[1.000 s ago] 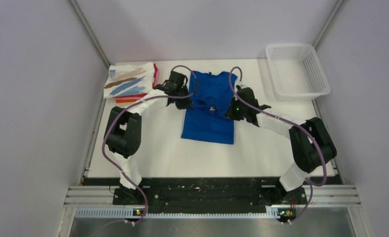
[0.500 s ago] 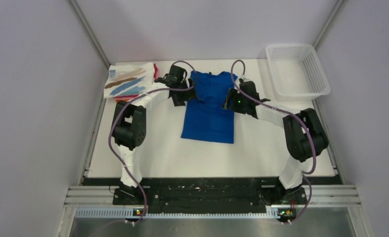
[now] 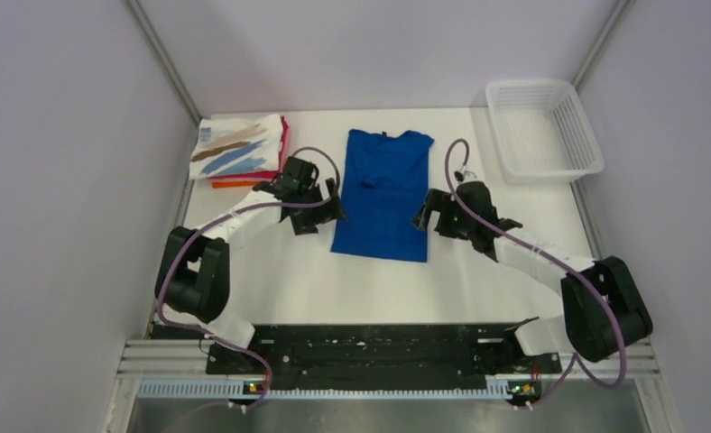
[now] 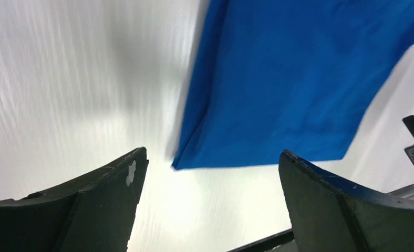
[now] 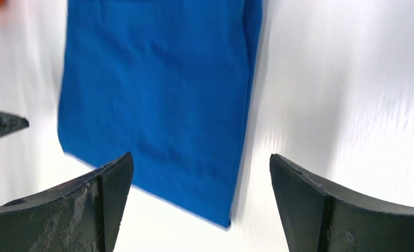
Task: Fold and stack the t-shirts
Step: Grab one side of the 2/3 rectangular tshirt with both arms, then fold the long partially folded tshirt into a neat square, then smooth out wrinkles on the folded tshirt
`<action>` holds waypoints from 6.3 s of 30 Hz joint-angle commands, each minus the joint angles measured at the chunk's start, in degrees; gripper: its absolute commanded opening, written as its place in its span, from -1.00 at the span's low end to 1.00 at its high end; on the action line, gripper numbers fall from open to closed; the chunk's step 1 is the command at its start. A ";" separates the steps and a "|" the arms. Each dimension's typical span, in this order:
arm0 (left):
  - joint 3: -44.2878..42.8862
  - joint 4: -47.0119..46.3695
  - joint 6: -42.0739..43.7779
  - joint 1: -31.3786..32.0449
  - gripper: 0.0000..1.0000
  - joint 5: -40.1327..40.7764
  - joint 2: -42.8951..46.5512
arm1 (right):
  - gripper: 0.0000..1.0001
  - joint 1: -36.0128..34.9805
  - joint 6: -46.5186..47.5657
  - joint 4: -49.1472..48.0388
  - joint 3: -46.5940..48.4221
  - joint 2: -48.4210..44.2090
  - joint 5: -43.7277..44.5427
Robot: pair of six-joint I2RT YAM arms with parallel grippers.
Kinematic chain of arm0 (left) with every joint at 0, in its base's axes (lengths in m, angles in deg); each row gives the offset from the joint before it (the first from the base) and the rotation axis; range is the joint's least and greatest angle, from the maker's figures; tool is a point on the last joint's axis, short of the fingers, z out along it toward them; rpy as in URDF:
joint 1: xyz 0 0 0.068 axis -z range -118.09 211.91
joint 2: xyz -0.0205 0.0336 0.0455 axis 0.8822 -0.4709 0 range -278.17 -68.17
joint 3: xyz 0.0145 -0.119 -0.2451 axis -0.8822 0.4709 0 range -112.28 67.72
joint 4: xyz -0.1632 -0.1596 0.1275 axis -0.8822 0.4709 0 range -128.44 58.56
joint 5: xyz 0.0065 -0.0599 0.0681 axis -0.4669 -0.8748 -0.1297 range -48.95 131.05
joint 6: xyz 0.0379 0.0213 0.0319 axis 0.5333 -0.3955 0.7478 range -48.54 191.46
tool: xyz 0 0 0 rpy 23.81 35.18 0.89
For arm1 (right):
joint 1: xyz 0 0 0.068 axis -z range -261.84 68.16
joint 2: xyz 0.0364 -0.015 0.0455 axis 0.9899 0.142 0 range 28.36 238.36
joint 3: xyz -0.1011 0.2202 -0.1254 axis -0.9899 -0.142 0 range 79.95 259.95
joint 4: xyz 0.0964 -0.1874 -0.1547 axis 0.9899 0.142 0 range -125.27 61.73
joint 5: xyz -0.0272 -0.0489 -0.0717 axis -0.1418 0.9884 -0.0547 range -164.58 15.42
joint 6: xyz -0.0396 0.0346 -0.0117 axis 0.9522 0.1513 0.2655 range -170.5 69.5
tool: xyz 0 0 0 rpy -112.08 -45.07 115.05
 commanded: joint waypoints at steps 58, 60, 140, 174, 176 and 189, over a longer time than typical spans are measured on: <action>26.59 -7.59 -3.81 4.21 -1.00 -1.22 13.31 | -1.00 -14.43 -1.81 8.56 -14.45 -8.96 -7.85; 28.81 -5.49 -4.18 4.48 -1.00 -0.57 18.41 | -1.00 -16.17 -1.66 11.16 -14.76 -11.84 -9.85; -34.31 0.04 2.85 -2.16 -1.00 12.50 -26.20 | -1.00 9.74 -5.57 -15.91 11.80 20.00 -24.29; -32.13 -4.69 5.69 -4.64 0.98 18.95 -18.23 | 0.97 11.14 0.65 -5.68 26.77 23.07 -19.60; -27.95 -7.65 5.70 -4.63 0.98 14.41 -14.42 | 0.97 10.22 0.93 -5.99 23.56 19.81 -20.31; -29.29 -10.50 4.37 -4.16 0.98 -8.21 -22.85 | 0.98 3.53 -4.67 -16.21 23.82 26.17 -28.60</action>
